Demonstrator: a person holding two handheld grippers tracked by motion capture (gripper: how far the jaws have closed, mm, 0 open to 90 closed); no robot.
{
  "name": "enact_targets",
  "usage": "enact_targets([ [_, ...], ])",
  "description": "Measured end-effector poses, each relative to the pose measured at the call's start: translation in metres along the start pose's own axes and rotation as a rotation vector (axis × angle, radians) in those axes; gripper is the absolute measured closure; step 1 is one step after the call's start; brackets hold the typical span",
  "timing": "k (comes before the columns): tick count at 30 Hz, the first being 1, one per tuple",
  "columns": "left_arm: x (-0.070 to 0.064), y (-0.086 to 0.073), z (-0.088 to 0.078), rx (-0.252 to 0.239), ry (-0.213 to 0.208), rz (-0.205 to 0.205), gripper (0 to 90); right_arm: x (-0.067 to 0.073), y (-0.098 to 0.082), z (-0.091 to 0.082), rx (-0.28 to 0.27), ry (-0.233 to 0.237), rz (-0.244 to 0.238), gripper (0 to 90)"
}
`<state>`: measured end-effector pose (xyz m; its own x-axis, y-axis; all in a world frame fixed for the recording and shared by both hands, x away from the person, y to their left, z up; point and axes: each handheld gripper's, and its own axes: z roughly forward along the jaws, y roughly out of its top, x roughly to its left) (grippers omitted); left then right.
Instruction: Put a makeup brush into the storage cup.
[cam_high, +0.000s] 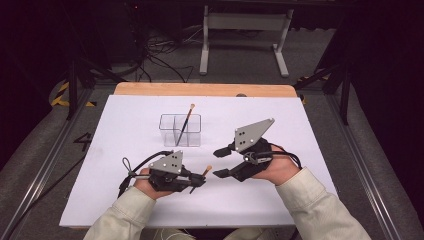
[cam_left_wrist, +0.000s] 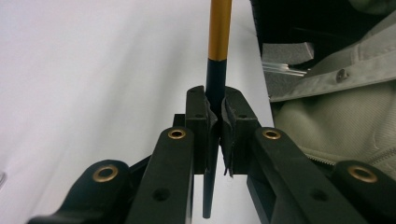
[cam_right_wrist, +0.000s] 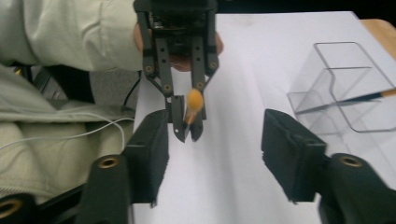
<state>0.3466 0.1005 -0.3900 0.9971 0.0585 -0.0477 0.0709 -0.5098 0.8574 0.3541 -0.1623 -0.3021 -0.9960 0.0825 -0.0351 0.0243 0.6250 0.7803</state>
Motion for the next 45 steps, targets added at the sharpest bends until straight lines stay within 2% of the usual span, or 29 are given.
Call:
enact_targets([
  [6,0.002,-0.001,-0.007,-0.019,0.028,-0.012,82.6,-0.004,-0.015,-0.014,-0.059,-0.086,0.054,23.1],
  [12,0.003,-0.002,-0.013,-0.031,0.055,-0.027,82.6,-0.006,-0.031,-0.026,-0.102,-0.168,0.114,12.0],
  [15,0.004,-0.002,-0.015,-0.035,0.063,-0.033,82.6,-0.007,-0.041,-0.032,-0.126,-0.224,0.151,5.2],
  [19,0.005,-0.003,-0.019,-0.044,0.088,-0.044,82.6,-0.007,-0.053,-0.039,-0.154,-0.263,0.187,3.2],
  [22,0.007,-0.003,-0.021,-0.053,0.103,-0.058,82.7,-0.006,-0.062,-0.042,-0.171,-0.3,0.196,1.5],
  [24,0.009,-0.003,-0.021,-0.055,0.118,-0.067,82.6,-0.006,-0.068,-0.045,-0.204,-0.302,0.216,1.4],
  [30,0.013,-0.003,-0.026,-0.073,0.158,-0.091,82.7,-0.006,-0.086,-0.053,-0.289,-0.362,0.261,0.5],
  [33,0.017,-0.003,-0.029,-0.085,0.188,-0.107,82.7,-0.005,-0.094,-0.055,-0.306,-0.395,0.27,0.5],
  [35,0.02,-0.003,-0.03,-0.103,0.215,-0.131,82.7,-0.005,-0.101,-0.056,-0.312,-0.421,0.28,0.3],
  [40,0.025,-0.002,-0.035,-0.113,0.256,-0.139,82.7,-0.004,-0.115,-0.057,-0.321,-0.463,0.317,0.2],
  [45,0.031,0.001,-0.042,-0.128,0.289,-0.141,82.7,-0.003,-0.131,-0.06,-0.359,-0.51,0.335,0.2],
])
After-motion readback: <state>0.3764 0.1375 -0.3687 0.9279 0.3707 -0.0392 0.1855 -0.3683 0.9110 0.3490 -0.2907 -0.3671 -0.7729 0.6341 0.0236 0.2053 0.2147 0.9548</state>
